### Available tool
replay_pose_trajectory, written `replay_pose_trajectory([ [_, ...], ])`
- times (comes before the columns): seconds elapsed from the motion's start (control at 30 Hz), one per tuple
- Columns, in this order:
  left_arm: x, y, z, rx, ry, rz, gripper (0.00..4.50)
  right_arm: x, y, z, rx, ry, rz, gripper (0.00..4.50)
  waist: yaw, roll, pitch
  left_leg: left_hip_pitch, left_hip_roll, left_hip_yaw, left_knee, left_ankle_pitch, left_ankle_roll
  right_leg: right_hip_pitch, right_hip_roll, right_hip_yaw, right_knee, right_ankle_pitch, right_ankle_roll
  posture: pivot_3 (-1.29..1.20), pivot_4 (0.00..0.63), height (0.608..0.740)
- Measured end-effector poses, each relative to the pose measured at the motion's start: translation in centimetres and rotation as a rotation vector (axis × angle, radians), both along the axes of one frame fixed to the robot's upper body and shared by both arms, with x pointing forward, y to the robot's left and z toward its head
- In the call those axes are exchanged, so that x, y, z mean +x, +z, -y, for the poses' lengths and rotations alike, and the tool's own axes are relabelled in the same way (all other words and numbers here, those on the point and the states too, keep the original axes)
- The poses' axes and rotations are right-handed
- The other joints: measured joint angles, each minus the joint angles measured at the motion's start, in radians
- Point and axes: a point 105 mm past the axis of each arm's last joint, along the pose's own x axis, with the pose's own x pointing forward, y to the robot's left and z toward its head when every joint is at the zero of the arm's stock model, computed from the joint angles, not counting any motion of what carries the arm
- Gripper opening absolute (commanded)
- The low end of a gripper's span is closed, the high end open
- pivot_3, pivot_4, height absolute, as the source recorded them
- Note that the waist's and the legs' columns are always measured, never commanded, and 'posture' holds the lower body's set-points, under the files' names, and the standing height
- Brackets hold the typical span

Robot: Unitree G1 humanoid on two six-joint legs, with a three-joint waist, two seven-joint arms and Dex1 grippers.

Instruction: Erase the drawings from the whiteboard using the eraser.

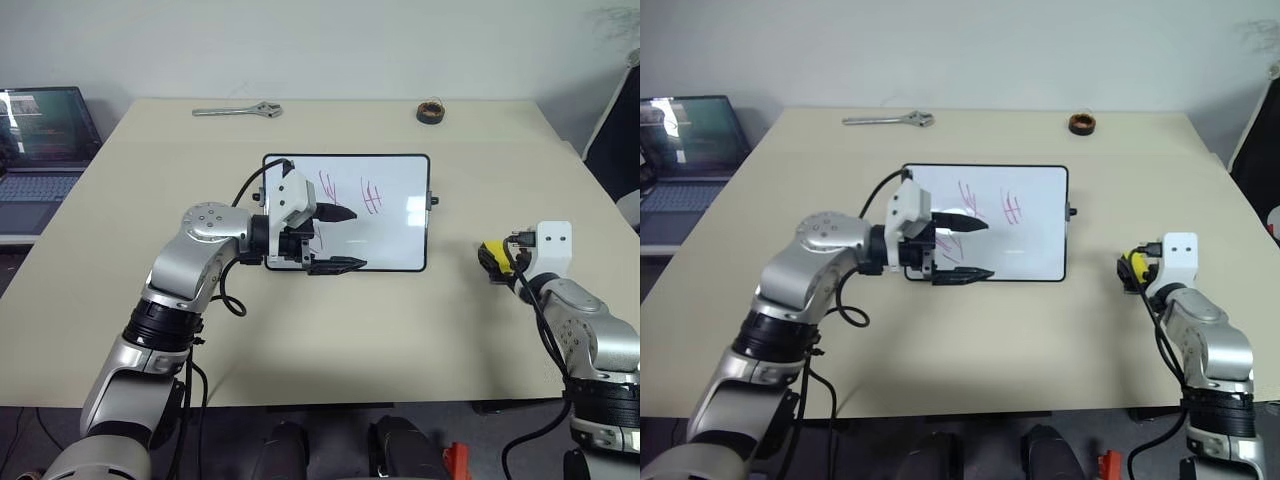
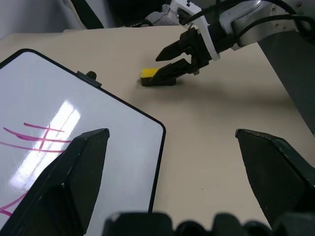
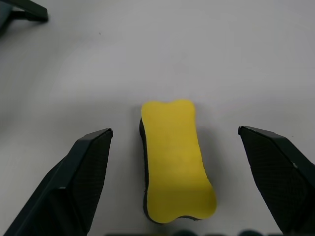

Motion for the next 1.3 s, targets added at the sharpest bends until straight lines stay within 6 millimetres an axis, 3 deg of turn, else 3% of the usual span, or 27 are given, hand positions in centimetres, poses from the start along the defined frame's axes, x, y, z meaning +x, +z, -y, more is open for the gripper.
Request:
replay_pose_trajectory([
  [0.03, 0.0, -0.1, 0.0, 0.001, 0.001, -0.001, 4.5, 0.1, -0.2, 0.0, 0.0, 0.003, -0.006, 4.48, -0.001, 0.0, 0.0, 0.0, 0.0, 0.0, 0.0, 0.0, 0.0, 0.0, 0.0, 0.0, 0.0, 0.0, 0.0, 0.0, 0.15, 0.74],
  [0.13, 0.0, -0.4, -0.1, 0.002, 0.005, -0.01, 4.5, 0.6, -0.7, 0.3, -0.011, -0.002, -0.017, 3.87, -0.001, 0.0, 0.0, 0.0, 0.0, 0.001, 0.0, 0.0, 0.0, -0.001, 0.0, 0.0, 0.001, 0.0, 0.0, 0.0, 0.15, 0.74],
  [0.33, 0.0, -0.6, -0.2, 0.001, 0.013, -0.015, 4.5, 0.9, -1.0, 0.4, -0.013, 0.009, -0.021, 1.7, -0.001, 0.0, 0.0, 0.0, 0.0, 0.001, 0.0, 0.0, 0.0, -0.001, 0.0, 0.0, 0.002, 0.0, 0.0, 0.0, 0.15, 0.74],
  [0.4, -0.1, -0.9, -0.3, 0.001, 0.019, -0.024, 4.5, 0.9, -0.9, 0.4, -0.018, 0.011, -0.019, 1.2, -0.001, 0.0, 0.0, 0.0, 0.001, 0.001, 0.0, 0.0, 0.0, -0.001, 0.0, 0.0, 0.002, 0.0, 0.0, 0.0, 0.15, 0.74],
  [0.57, 0.3, -1.4, -0.7, -0.006, 0.067, -0.031, 4.5, 0.9, -0.7, 0.2, -0.018, 0.021, -0.013, 1.2, -0.001, 0.0, 0.0, 0.0, 0.001, 0.001, 0.001, 0.0, 0.0, -0.001, 0.0, 0.0, 0.003, 0.0, 0.0, 0.0, 0.15, 0.74],
  [0.7, 1.1, -1.5, -1.6, -0.012, 0.169, -0.002, 4.5, 0.4, 1.4, -1.1, -0.043, 0.069, 0.048, 1.2, -0.002, 0.0, 0.0, 0.0, 0.001, 0.001, 0.001, 0.0, 0.0, -0.002, 0.0, 0.001, 0.005, 0.0, 0.0, 0.0, 0.15, 0.74],
  [0.93, 2.3, -0.7, -3.1, -0.032, 0.369, 0.045, 4.5, -0.2, 9.0, -10.2, -0.141, 0.366, 0.286, 1.2, -0.007, 0.0, 0.0, 0.0, 0.001, 0.0, 0.003, 0.0, 0.0, -0.002, 0.0, 0.001, 0.007, 0.0, 0.0, 0.0, 0.15, 0.74],
  [1.07, 2.1, -1.3, -4.2, -0.001, 0.419, 0.008, 4.5, 0.6, 9.9, -14.9, -0.25, 0.506, 0.322, 1.2, -0.009, 0.0, 0.0, 0.0, 0.001, 0.0, 0.004, 0.0, 0.0, -0.003, 0.0, 0.0, 0.007, 0.0, 0.0, 0.0, 0.15, 0.74],
  [1.13, 1.7, -1.6, -4.9, 0.027, 0.436, -0.009, 4.5, 2.0, 9.9, -17.0, -0.307, 0.552, 0.33, 1.2, -0.012, 0.0, 0.0, 0.0, 0.001, 0.001, 0.004, 0.0, 0.0, -0.003, 0.0, 0.0, 0.007, 0.0, 0.0, 0.0, 0.15, 0.74],
  [1.3, 0.5, -2.5, -5.4, 0.078, 0.419, -0.038, 4.5, 5.2, 9.2, -19.2, -0.363, 0.58, 0.316, 1.2, -0.008, 0.0, 0.0, -0.001, 0.002, 0.0, 0.004, 0.0, 0.0, -0.003, -0.001, 0.0, 0.006, 0.0, 0.0, 0.0, 0.15, 0.74],
])
